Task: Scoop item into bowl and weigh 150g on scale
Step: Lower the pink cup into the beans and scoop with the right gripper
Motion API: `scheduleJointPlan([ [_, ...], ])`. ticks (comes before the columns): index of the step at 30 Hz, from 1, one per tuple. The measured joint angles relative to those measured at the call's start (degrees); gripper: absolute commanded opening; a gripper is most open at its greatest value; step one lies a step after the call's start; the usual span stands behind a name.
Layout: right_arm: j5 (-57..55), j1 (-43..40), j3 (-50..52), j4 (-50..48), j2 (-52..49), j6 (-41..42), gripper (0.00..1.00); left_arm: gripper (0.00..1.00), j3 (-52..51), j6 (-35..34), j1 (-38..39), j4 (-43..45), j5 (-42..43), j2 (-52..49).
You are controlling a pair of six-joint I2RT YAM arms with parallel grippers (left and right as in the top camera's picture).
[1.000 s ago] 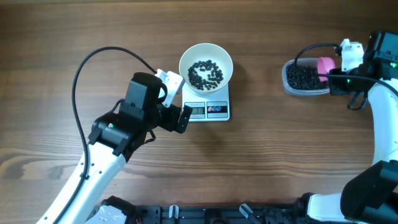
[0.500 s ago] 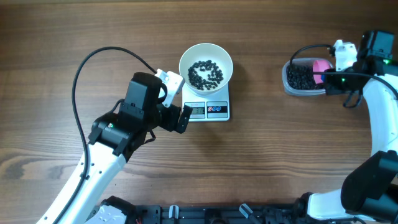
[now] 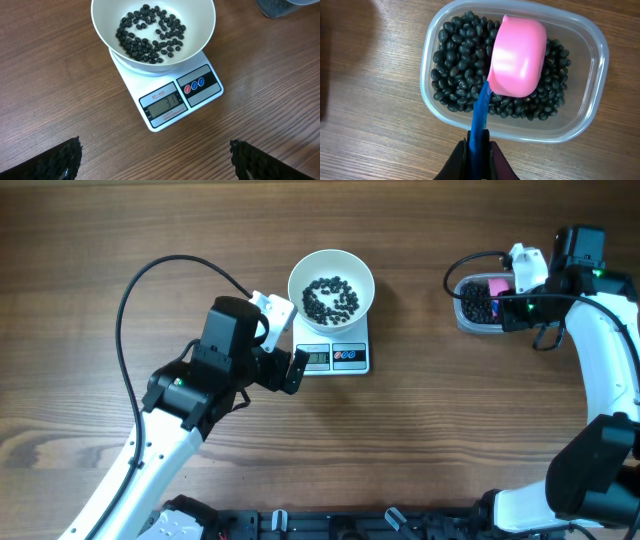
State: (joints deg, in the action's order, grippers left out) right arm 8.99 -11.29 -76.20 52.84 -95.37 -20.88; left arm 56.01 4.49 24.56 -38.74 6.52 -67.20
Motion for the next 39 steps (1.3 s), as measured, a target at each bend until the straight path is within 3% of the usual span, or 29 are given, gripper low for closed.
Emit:
scheduleJointPlan([
  [28,1.95,-0.02,0.0,1.38,0.79,0.0,0.04,1.0,0.0,0.0,0.0,0.0,0.0,0.0],
  [39,9.14,-5.53,0.0,3.65,0.79,-0.02,0.04,1.0,0.0,0.0,0.02,0.0,0.0,0.0],
])
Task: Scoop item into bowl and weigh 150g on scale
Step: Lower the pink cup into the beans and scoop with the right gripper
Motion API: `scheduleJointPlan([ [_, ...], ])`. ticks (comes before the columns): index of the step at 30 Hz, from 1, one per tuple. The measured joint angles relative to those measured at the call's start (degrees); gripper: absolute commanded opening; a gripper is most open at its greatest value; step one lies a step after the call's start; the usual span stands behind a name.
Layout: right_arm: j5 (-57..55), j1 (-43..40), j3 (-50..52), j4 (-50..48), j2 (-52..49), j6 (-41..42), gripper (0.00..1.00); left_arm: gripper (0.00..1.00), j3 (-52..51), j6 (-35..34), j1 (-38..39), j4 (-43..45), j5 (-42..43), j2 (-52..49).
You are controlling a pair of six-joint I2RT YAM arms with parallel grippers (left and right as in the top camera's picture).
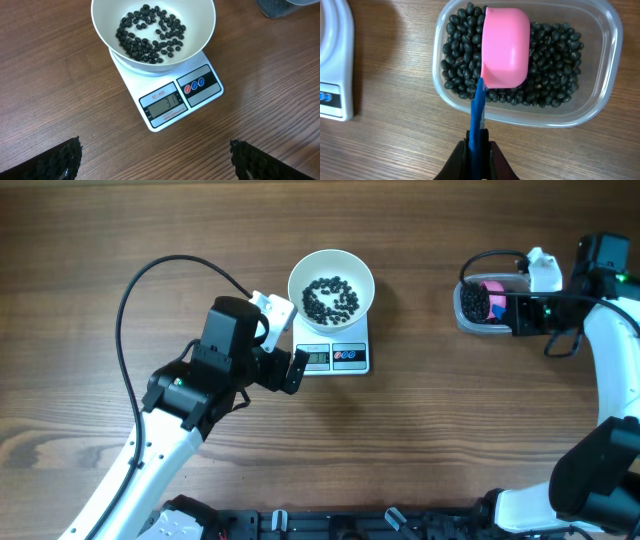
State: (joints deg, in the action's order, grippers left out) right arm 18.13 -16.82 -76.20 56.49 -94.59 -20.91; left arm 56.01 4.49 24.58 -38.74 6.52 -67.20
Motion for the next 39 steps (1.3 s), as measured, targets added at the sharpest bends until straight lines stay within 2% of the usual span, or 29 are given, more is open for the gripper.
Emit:
scheduleJointPlan([
  [25,8.07,-5.55,0.0,1.18,0.0,-0.24,0.04,1.0,0.0,-0.02,0.0,0.0,0.0,0.0],
  [39,9.97,-5.73,0.07,1.14,-0.02,-0.24,0.04,1.0,0.0,0.0,0.0,0.0,0.0,0.0],
])
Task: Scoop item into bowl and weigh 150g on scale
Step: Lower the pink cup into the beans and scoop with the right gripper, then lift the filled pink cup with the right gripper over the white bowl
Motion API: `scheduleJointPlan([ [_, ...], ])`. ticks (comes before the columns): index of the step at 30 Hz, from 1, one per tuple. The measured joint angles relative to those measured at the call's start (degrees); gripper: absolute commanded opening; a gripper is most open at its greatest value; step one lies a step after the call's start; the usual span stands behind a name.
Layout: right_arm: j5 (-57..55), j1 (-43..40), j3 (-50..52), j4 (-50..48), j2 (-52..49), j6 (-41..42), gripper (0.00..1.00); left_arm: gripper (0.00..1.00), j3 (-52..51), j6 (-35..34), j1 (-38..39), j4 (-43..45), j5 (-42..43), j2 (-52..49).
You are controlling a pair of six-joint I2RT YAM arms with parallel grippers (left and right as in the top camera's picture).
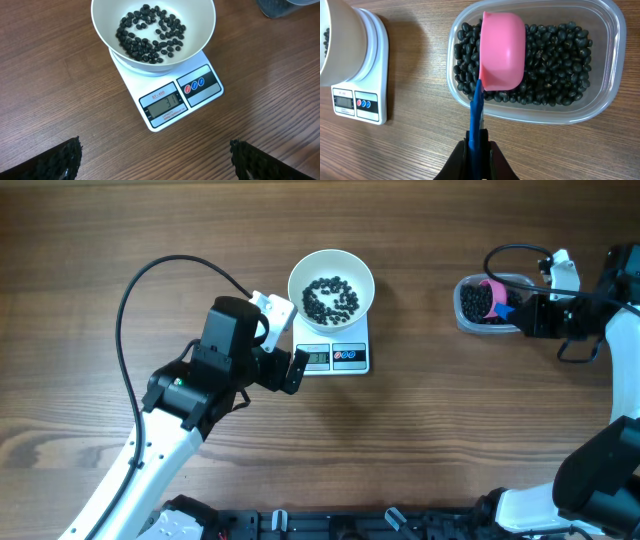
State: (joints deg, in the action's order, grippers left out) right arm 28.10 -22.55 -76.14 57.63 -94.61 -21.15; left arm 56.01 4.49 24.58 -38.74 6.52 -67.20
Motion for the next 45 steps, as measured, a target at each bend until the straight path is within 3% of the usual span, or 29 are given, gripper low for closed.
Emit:
scheduleJointPlan([
  [30,8.33,-6.43,0.07,-1.99,-1.51,8.7,0.04,1.0,0.0,-0.02,-0.02,0.0,0.0,0.0],
  [45,23.34,-16.13,0.26,-0.83,-1.51,15.17,0.04,1.0,0.0,-0.02,0.0,0.0,0.0,0.0],
])
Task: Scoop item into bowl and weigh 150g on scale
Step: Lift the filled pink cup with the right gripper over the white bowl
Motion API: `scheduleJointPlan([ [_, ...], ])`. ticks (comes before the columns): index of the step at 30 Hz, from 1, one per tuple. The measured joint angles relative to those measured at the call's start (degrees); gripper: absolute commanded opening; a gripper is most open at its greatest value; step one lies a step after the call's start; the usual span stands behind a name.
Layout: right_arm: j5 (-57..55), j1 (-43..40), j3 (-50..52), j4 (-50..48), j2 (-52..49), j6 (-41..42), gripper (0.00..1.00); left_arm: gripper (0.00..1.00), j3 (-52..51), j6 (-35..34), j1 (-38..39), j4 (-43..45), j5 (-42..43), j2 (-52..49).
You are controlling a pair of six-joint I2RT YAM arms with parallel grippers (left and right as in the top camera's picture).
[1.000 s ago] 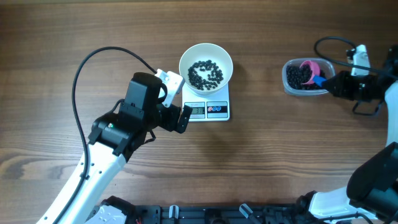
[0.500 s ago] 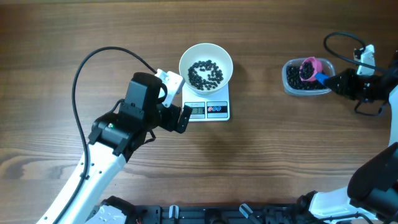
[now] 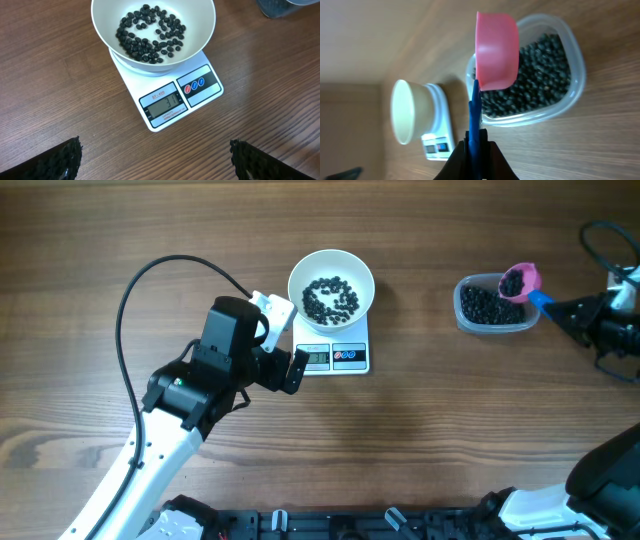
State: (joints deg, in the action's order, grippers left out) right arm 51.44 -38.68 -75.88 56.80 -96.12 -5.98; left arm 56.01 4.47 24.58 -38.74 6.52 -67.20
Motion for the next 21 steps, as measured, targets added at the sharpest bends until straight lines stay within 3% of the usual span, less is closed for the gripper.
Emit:
scheduleJointPlan([
  [11,17.84,1.84,0.31,-5.14,0.0,4.94,0.04,1.0,0.0,0.02,0.0,0.0,0.0,0.0],
  [21,23.21,13.09,0.44,-19.1,0.0,16.96,0.04,1.0,0.0,0.02,0.0,0.0,0.0,0.0],
])
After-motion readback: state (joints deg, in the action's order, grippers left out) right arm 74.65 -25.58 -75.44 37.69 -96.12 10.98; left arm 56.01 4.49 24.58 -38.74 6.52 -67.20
